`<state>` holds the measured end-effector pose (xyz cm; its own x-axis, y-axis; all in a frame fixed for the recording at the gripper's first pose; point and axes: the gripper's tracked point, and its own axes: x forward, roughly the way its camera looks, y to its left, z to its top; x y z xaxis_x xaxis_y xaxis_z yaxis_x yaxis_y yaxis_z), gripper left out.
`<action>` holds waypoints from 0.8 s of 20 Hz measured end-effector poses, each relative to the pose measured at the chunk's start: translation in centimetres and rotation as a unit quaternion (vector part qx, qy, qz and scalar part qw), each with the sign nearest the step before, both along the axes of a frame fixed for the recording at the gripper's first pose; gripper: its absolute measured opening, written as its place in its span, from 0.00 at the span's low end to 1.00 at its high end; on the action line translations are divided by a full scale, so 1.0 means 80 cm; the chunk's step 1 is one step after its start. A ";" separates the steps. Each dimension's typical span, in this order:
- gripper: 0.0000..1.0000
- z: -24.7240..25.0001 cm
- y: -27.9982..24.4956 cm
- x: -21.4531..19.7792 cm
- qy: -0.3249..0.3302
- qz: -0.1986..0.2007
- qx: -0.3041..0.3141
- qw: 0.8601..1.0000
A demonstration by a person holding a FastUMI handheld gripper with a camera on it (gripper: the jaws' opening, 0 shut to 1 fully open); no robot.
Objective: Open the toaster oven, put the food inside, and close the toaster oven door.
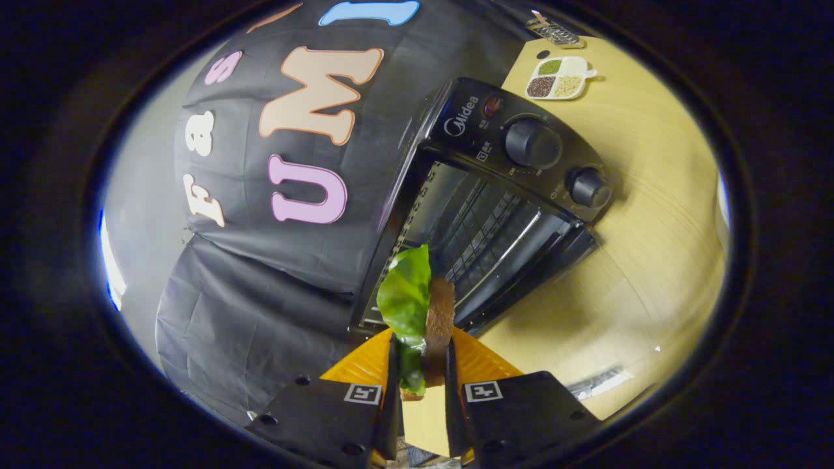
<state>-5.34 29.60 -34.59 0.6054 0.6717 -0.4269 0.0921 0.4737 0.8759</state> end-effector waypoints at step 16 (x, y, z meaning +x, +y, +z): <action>0.32 -0.066 0.031 0.090 -0.032 -0.089 -0.066 0.993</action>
<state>1.86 32.05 -39.88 0.7387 0.4917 -0.4611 0.1309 0.5664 0.8137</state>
